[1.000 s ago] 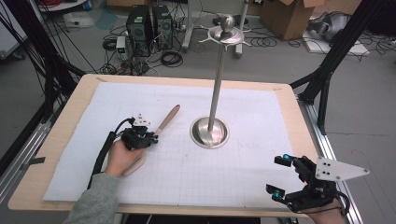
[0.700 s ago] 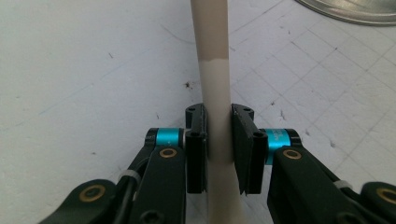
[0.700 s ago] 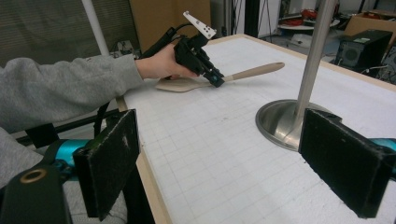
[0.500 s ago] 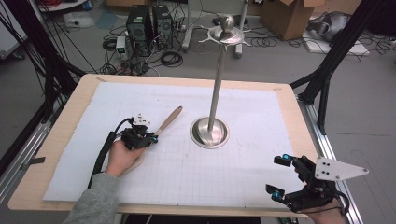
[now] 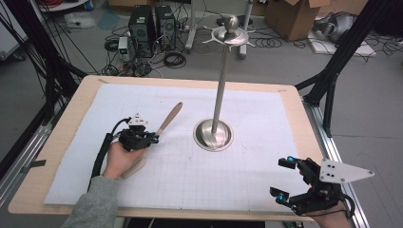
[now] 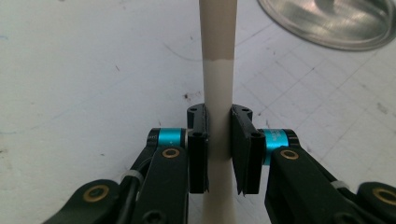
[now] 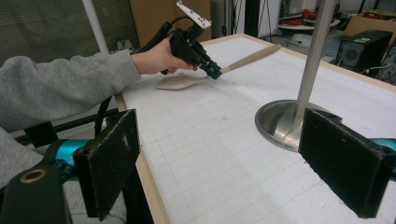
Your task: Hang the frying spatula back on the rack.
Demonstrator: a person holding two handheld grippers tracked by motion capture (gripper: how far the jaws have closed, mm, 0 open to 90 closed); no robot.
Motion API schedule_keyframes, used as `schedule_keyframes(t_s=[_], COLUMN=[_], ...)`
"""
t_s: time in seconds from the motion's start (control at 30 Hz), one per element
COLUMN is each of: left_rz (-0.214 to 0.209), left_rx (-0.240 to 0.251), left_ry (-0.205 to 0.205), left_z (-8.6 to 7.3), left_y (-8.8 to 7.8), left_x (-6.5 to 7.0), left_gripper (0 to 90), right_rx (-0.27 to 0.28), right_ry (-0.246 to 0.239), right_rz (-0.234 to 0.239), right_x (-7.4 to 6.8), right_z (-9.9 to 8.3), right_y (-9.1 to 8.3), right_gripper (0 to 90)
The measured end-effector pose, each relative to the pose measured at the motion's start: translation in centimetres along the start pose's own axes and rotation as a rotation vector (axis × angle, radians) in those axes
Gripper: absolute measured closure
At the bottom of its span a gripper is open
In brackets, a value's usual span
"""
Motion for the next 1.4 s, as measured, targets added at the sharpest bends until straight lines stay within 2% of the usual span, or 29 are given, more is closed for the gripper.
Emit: schedule_keyframes(t_s=[0.17, 0.4, 0.57, 0.8, 1.2, 1.4], left_rz=[-0.019, -0.028, -0.023, -0.034, -0.036, -0.05], left_rx=[0.023, 0.041, 0.084, 0.132, 0.171, 0.199], left_ry=[-0.011, 0.006, -0.004, -0.022, -0.012, 0.008], left_z=[0.1, 0.4, 0.7, 0.8, 1.0, 1.5], left_y=[-0.8, -1.7, -2.7, -4.2, -5.9, -6.9], left_x=[-0.1, 0.3, 0.5, 0.2, 0.5, 1.0], left_gripper=[77.6, 77.6, 77.6, 77.7, 77.7, 77.7], right_rx=[-0.005, -0.007, -0.002, -0.007, -0.01, -0.012], right_ry=[0.0, 0.001, -0.013, -0.007, -0.012, -0.019], right_rz=[0.006, 0.018, 0.028, 0.045, 0.068, 0.077], right_x=[0.1, 0.3, 0.6, 0.7, 1.1, 1.3], right_z=[0.1, 0.2, 0.4, 0.6, 0.8, 0.9], right_y=[0.3, 0.7, 1.1, 1.7, 2.5, 3.0], right_gripper=[11.7, 11.7, 11.7, 11.7, 11.7, 11.7])
Point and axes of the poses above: each handheld gripper's, and its own axes: y roughly forward along the jaws, z roughly out of its top, x roughly to its right, the point moved 2 cm from there along y, roughly forward along the jaws, and after that the axes turned 1 degree about z, right-handed, at the moved point
